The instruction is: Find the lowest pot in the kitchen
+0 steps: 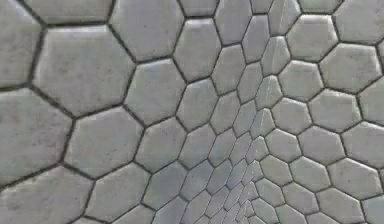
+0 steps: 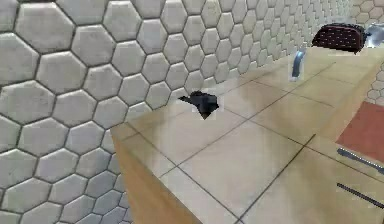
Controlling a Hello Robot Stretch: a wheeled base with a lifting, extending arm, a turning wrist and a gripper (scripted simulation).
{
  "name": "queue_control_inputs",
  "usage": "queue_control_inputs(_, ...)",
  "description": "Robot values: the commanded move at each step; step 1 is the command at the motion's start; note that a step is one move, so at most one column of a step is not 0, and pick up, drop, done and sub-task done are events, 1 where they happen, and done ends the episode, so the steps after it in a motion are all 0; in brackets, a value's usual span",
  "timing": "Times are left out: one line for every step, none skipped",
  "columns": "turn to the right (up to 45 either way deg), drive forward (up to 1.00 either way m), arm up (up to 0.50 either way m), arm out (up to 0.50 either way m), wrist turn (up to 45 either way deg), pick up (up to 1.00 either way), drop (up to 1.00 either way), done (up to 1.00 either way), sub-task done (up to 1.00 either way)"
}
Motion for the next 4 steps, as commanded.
queue_control_inputs(-45.0, 0.00, 0.00, 0.00, 0.0, 0.00, 0.00, 0.00, 0.00)
queue_control_inputs(-45.0, 0.00, 0.00, 0.00, 0.0, 0.00, 0.00, 0.00, 0.00)
queue_control_inputs(-42.0, 0.00, 0.00, 0.00, 0.0, 0.00, 0.00, 0.00, 0.00)
queue_control_inputs(0.0, 0.45, 0.00, 0.00, 0.0, 0.00, 0.00, 0.00, 0.00)
